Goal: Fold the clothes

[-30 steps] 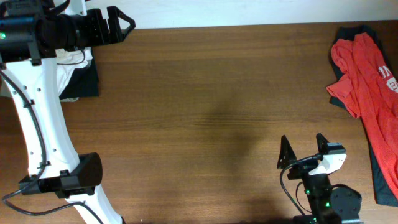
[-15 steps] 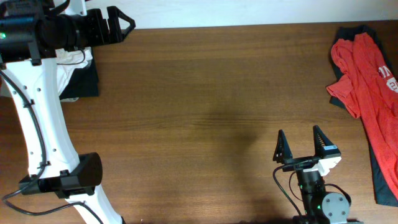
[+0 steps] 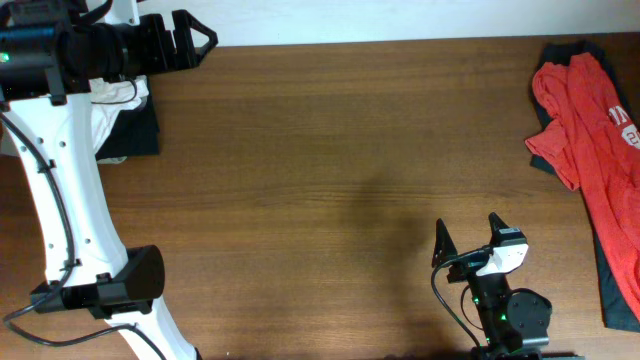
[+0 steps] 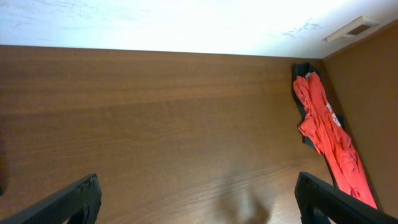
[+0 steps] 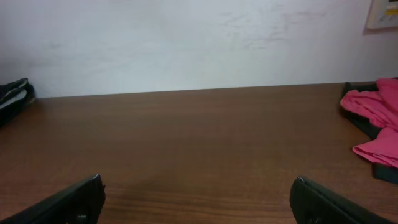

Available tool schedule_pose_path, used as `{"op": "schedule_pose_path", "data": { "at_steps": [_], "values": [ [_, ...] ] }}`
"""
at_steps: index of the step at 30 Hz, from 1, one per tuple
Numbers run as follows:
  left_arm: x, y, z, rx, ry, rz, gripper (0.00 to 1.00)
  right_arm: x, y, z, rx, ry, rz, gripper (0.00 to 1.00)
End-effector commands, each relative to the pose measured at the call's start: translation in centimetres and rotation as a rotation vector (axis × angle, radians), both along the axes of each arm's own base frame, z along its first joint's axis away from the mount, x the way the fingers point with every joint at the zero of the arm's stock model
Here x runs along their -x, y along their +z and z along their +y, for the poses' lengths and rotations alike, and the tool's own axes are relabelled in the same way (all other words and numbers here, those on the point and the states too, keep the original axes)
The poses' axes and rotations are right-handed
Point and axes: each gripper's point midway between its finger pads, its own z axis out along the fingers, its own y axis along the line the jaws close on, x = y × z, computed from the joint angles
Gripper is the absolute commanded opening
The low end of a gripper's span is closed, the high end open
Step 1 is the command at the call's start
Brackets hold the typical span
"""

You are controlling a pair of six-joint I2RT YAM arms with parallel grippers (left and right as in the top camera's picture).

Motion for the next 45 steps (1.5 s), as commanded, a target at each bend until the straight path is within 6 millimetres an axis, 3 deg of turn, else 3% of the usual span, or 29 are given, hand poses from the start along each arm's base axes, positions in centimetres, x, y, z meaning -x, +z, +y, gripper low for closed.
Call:
{"op": "schedule_pose_path", "data": {
  "at_steps": [1, 24, 27, 30, 32, 36, 38, 43, 45],
  "values": [
    [0.8, 1.1, -0.1, -0.009, -0.010, -0.030, 0.99, 0.1, -0.2, 0.2, 0.000, 0.010, 0.001, 0.99],
    [0.6, 0.8, -0.1, -0.009, -0.010, -0.024, 0.99, 0.1, -0.2, 0.2, 0.000, 0.010, 0.003, 0.99],
    [1.2, 1.5, -0.9, -0.010, -0.027, -0.041, 0.99, 0.1, -0.2, 0.2, 0.000, 0.010, 0.003, 0.99],
    [3.3, 2.8, -3.4, -0.010, -0.084, -0.065, 0.99, 0.1, -0.2, 0.2, 0.000, 0.010, 0.003, 0.99],
    [5.1, 2.6, -5.3, -0.008, -0.132, -0.041, 0.99, 0.1, -0.2, 0.2, 0.000, 0.010, 0.003, 0.99],
    [10.8, -0.9, -9.1, -0.010, -0.246, 0.102, 0.99, 0.1, -0.2, 0.2, 0.000, 0.010, 0.003, 0.99],
    [14.1, -2.6, -9.9, -0.015, -0.286, 0.163, 0.99, 0.1, -0.2, 0.2, 0.000, 0.010, 0.003, 0.99],
    [21.1, -6.9, -8.6, -0.041, -0.290, 0.258, 0.99, 0.1, -0.2, 0.2, 0.000, 0.010, 0.003, 0.99],
    [21.6, -8.4, -7.0, -0.110, -0.231, 0.181, 0.99, 0.1, -0.2, 0.2, 0.000, 0.010, 0.003, 0.99]
  ]
}}
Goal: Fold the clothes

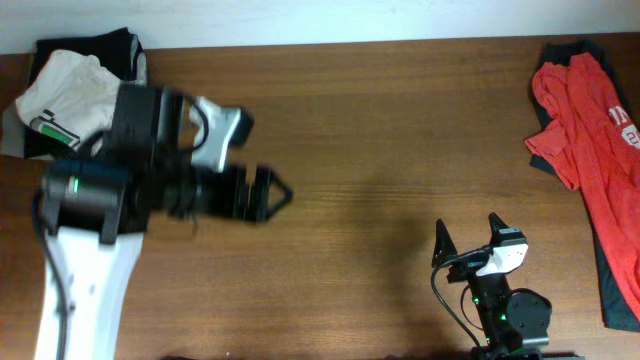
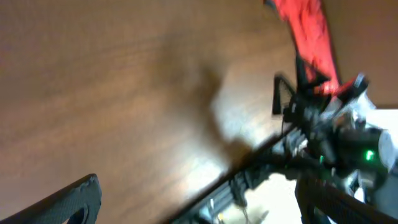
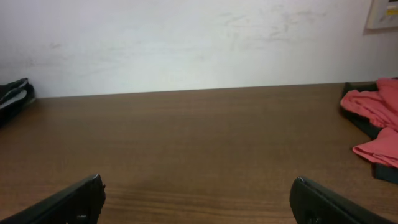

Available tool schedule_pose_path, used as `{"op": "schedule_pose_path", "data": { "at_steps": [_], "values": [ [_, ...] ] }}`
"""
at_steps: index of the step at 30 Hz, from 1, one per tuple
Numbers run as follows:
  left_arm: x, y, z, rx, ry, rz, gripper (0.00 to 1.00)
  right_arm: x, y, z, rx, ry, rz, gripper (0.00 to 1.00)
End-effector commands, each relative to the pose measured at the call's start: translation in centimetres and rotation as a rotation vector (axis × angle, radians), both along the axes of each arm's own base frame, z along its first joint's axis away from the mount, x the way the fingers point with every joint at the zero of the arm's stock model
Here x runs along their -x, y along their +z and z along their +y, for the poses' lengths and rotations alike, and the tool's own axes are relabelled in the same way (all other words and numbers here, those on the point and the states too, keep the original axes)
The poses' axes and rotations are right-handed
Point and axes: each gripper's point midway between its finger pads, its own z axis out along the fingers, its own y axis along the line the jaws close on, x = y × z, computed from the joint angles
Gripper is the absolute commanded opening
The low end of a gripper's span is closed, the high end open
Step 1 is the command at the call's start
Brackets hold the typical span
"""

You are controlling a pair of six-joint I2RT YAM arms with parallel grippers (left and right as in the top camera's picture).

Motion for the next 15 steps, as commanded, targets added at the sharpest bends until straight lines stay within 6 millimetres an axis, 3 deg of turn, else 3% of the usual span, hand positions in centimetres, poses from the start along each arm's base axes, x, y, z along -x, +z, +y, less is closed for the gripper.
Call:
{"op": "schedule_pose_path", "data": {
  "at_steps": [1, 3, 4, 7, 12, 15],
  "values": [
    [1.2, -1.8, 2.6, -0.091, 0.069, -0.186, 0.99, 0.1, -0.2, 0.2, -0.001, 0.010, 0.004, 0.99],
    [0.3, -2.3, 3.8, -0.116, 0.133, -0.380, 0.99, 0.1, -0.2, 0.2, -0.001, 0.010, 0.004, 0.99],
    [-0.3, -2.4, 4.9, -0.119, 0.199, -0.565, 0.99, 0.1, -0.2, 0.2, -0.001, 0.010, 0.005, 0.99],
    [-0.1, -3.6, 6.8, -0.088, 0.303, -0.819, 0.99, 0.1, -0.2, 0.2, -0.001, 0.010, 0.004, 0.99],
    [0.6, -7.8, 9.5, -0.074, 0.427, -1.029, 0.99, 0.1, -0.2, 0.2, -0.001, 0.010, 0.004, 0.99],
    [0.6, -9.5, 10.0, -0.065, 0.457, -1.108, 0.99, 0.1, -0.2, 0.2, -0.001, 0.010, 0.004, 0.99]
  ]
}}
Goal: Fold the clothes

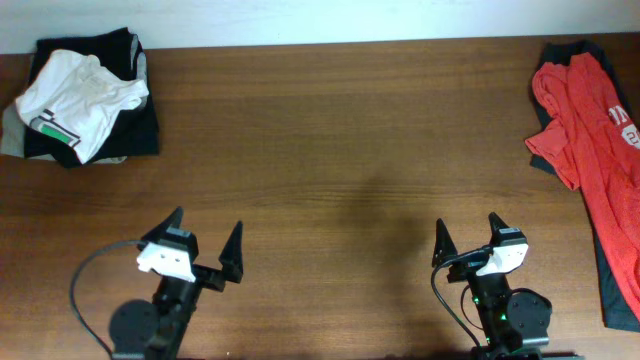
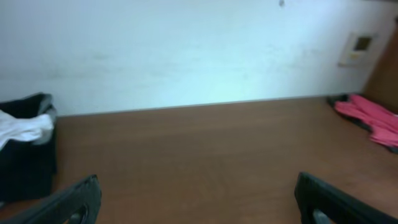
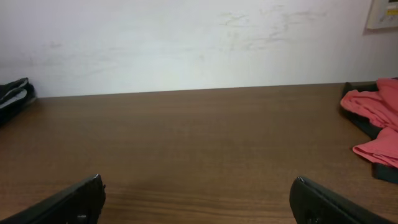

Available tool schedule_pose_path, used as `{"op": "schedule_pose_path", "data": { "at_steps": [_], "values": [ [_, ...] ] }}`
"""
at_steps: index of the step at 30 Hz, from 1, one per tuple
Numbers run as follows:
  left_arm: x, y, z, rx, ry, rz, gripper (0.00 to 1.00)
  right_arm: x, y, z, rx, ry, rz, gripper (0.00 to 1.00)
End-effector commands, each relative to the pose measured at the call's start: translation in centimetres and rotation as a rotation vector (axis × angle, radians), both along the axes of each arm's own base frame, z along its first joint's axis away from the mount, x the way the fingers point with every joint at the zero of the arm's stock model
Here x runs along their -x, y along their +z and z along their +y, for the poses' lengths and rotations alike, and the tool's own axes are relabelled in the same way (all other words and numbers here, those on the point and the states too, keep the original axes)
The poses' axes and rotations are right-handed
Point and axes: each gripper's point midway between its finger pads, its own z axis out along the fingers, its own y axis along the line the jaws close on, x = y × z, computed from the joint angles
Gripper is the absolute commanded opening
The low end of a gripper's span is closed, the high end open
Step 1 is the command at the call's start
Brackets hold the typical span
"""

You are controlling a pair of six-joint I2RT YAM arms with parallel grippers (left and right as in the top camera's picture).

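A rumpled red shirt (image 1: 592, 125) lies over a dark garment (image 1: 622, 290) at the table's right edge; it shows in the left wrist view as the red shirt (image 2: 367, 115) and in the right wrist view as the red shirt (image 3: 376, 127). At the far left corner a white shirt (image 1: 75, 100) sits on a stack of dark folded clothes (image 1: 135, 130). My left gripper (image 1: 207, 248) rests open near the front left edge, empty. My right gripper (image 1: 468, 238) rests open near the front right, empty.
The brown wooden table (image 1: 330, 150) ends at a white wall (image 3: 186, 43) at the back. The dark stack (image 2: 25, 155) shows at the left of the left wrist view. A small plate (image 2: 359, 43) hangs on the wall at the right.
My left arm has gone from hovering over the table's left middle to resting at the front left edge, facing the wall. The right arm has not moved.
My left arm first stretched over the far left corner, covering part of the stack. Then it was above the left middle of the table, the white shirt lying on the stack. Now it rests at the front edge, open.
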Motion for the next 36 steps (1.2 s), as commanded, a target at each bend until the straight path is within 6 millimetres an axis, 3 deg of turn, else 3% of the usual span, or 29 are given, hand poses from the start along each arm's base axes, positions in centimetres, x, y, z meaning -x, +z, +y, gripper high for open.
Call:
{"op": "schedule_pose_path", "data": {
  "at_steps": [1, 6, 10, 13, 14, 18, 36],
  "values": [
    [-0.1, -2.2, 1.1, -0.005, 0.052, -0.087, 0.99, 0.0, -0.2, 0.2, 0.000, 0.011, 0.004, 0.98],
    [-0.1, -2.5, 2.1, 0.008, 0.115, -0.231, 0.99, 0.0, -0.3, 0.2, 0.000, 0.011, 0.005, 0.98],
    [-0.4, -3.1, 4.0, 0.009, 0.224, -0.204, 0.99, 0.0, -0.2, 0.2, 0.000, 0.011, 0.004, 0.99],
    [-0.6, -4.6, 5.0, 0.000, 0.282, -0.142, 0.99, 0.0, -0.2, 0.2, 0.000, 0.011, 0.004, 0.99],
    [-0.6, -6.1, 5.4, -0.012, 0.305, -0.082, 0.99, 0.0, -0.2, 0.2, 0.000, 0.011, 0.004, 0.99],
    [-0.6, -8.2, 5.5, -0.029, 0.312, 0.000, 0.99, 0.0, -0.3, 0.2, 0.000, 0.011, 0.005, 0.99],
    [-0.6, -8.3, 5.4, -0.037, 0.307, 0.005, 0.99, 0.0, -0.3, 0.2, 0.000, 0.011, 0.005, 0.99]
  ]
}}
